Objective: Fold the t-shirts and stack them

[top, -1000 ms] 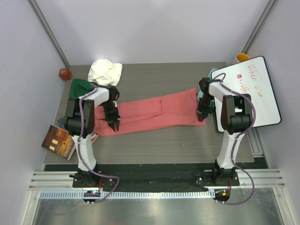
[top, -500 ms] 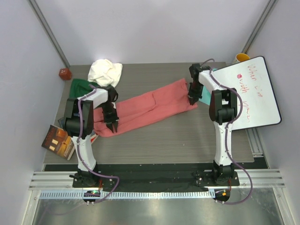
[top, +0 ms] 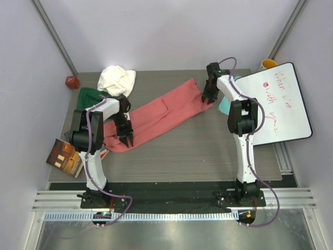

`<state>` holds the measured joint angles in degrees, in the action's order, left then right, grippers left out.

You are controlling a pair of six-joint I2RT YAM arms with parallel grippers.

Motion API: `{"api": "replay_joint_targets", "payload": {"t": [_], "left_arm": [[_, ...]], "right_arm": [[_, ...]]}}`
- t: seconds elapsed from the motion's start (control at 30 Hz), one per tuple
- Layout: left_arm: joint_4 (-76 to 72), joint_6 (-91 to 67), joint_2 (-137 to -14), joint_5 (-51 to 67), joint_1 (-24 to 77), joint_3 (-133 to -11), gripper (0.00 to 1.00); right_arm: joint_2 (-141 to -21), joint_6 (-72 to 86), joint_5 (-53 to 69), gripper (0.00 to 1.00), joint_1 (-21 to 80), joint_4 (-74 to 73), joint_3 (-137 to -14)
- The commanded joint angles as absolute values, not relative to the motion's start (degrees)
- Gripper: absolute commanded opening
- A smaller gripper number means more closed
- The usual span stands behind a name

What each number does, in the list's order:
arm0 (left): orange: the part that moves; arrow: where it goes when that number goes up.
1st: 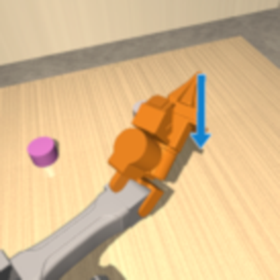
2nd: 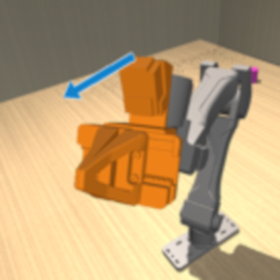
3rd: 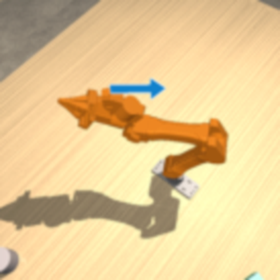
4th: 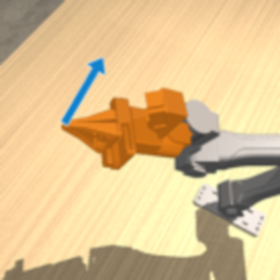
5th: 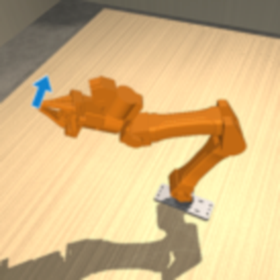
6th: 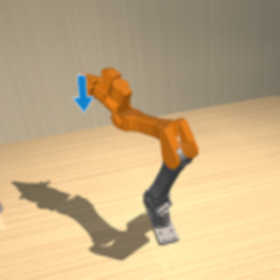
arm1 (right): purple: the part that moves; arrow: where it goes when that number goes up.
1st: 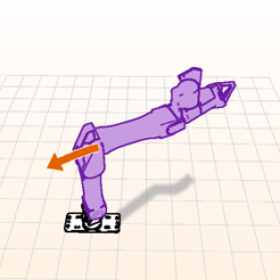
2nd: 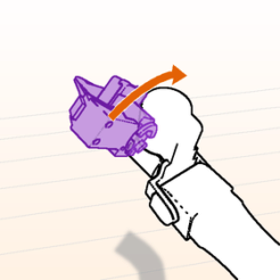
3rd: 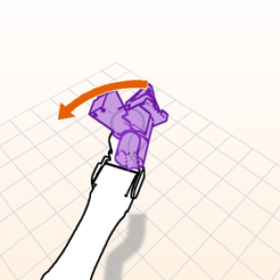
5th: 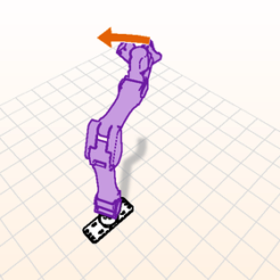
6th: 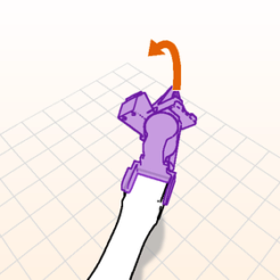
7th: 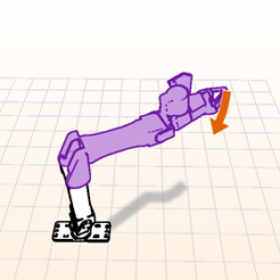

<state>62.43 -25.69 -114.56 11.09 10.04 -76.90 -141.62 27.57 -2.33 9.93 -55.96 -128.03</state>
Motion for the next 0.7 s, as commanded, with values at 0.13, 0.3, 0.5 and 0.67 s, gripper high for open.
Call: {"api": "replay_joint_targets", "payload": {"t": [0.13,0.3,0.5,0.67], "left_arm": [[56.6,-23.6,-111.5,25.1,11.6,-82.3,0.33],[58.5,-23.0,-115.8,25.0,14.4,-90.3,0.33],[59.3,-23.1,-117.8,22.2,15.0,-96.4,0.33],[61.4,-21.2,-118.8,20.0,15.0,-95.5,0.32]], "right_arm": [[-122.6,28.3,1.9,0.36,11.7,-45.6,-125.8],[-116.5,31.0,8.5,0.36,14.3,-42.0,-114.0],[-120.5,30.7,10.7,0.34,20.4,-42.5,-108.7],[-126.2,29.7,10.1,0.34,23.8,-42.2,-110.6]]}}
